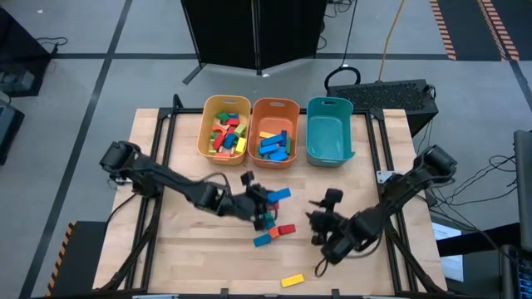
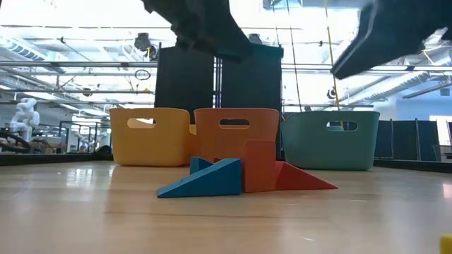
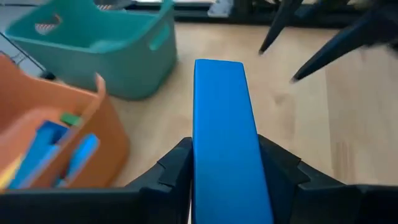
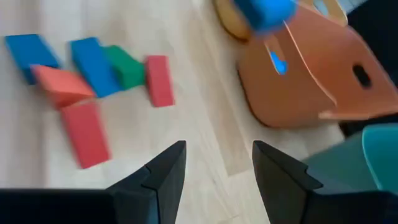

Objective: Sort blocks by size
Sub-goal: Put the blue rectangle block into the orange bin

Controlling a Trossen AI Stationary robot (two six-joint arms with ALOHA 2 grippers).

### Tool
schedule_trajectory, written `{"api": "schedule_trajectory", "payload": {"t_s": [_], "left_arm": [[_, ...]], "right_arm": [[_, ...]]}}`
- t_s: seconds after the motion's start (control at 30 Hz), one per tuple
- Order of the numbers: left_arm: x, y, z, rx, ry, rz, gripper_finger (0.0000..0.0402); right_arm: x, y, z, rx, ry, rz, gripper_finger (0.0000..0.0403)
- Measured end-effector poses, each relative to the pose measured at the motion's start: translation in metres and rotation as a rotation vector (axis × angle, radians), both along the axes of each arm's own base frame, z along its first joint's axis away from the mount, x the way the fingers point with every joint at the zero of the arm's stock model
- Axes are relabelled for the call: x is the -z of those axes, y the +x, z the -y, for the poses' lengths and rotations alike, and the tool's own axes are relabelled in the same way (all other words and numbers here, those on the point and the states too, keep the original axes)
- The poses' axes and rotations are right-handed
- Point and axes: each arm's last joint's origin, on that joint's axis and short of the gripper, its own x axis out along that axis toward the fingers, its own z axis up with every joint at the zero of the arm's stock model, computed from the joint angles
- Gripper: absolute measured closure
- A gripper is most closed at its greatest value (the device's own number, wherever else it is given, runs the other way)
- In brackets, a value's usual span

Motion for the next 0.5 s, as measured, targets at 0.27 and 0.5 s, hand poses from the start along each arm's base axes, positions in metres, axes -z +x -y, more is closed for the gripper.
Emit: {"api": "schedule_trajectory", "payload": {"t_s": [0.27,0.5], "left_arm": [[-0.023,0.002,-0.062,-0.043,0.049,0.007,0.0272],[-0.021,0.005,-0.124,-0.087,-0.003,-0.017,0.0272]], "right_arm": [[0.028,-0.026,0.047,-0.023,0.241,0.257,0.0229],[0.05,-0.03,0.077,-0.075,0.324,0.355,0.0229]]}}
